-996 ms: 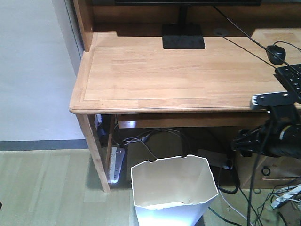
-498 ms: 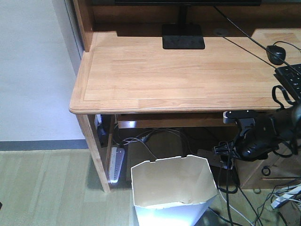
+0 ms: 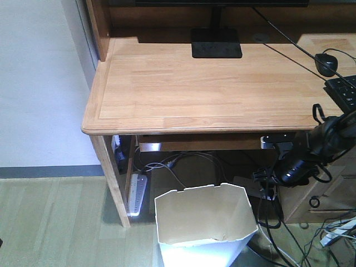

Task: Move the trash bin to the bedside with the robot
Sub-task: 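Lower the right gripper toward the rim of the white trash bin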

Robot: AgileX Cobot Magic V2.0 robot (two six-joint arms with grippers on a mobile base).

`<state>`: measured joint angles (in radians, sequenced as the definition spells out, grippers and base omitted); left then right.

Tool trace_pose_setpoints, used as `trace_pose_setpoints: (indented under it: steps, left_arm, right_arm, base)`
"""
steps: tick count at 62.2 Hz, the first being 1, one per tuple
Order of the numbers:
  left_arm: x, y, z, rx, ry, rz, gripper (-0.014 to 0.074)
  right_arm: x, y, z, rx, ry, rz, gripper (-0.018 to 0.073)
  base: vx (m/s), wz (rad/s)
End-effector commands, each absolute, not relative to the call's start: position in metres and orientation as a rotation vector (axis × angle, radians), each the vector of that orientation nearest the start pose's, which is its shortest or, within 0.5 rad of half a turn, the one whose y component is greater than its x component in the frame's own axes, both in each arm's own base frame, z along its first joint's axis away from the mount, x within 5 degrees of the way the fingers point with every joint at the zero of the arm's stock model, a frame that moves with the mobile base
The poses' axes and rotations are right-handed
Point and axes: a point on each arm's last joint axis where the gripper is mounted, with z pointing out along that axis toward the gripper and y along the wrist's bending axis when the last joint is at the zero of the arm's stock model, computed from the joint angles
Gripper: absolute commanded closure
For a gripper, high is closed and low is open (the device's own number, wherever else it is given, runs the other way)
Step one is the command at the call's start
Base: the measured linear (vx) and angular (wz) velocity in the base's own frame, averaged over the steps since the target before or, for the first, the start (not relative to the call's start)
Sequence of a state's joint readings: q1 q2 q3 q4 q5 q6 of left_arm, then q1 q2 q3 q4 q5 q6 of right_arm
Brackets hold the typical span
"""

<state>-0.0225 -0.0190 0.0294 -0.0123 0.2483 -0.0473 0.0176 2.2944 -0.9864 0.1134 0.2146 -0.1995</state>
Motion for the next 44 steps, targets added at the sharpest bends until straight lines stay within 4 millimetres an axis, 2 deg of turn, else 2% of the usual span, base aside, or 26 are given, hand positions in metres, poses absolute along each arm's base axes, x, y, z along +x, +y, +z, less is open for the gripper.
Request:
trace_pose_setpoints:
  steps: [1, 25, 44]
  left_arm:
    - [0.056, -0.002, 0.179, -0.035, 1.688, -0.078, 0.0602]
    - [0.056, -0.002, 0.179, -0.035, 1.688, -0.078, 0.0602]
    - [0.056, -0.002, 0.179, -0.035, 1.688, -0.078, 0.0602]
  right_arm:
    - [0.353, 0.008, -0.004, -0.173, 2.938, 0.037, 0.0007]
    - [0.355, 0.008, -0.045, -0.221, 2.968, 0.043, 0.0007]
    - [0.369, 0.010, -0.072, -0.235, 3.003, 0.078, 0.0007]
  base:
    - [0.00, 0.00]
    - [0.00, 0.00]
    - [0.00, 0.00]
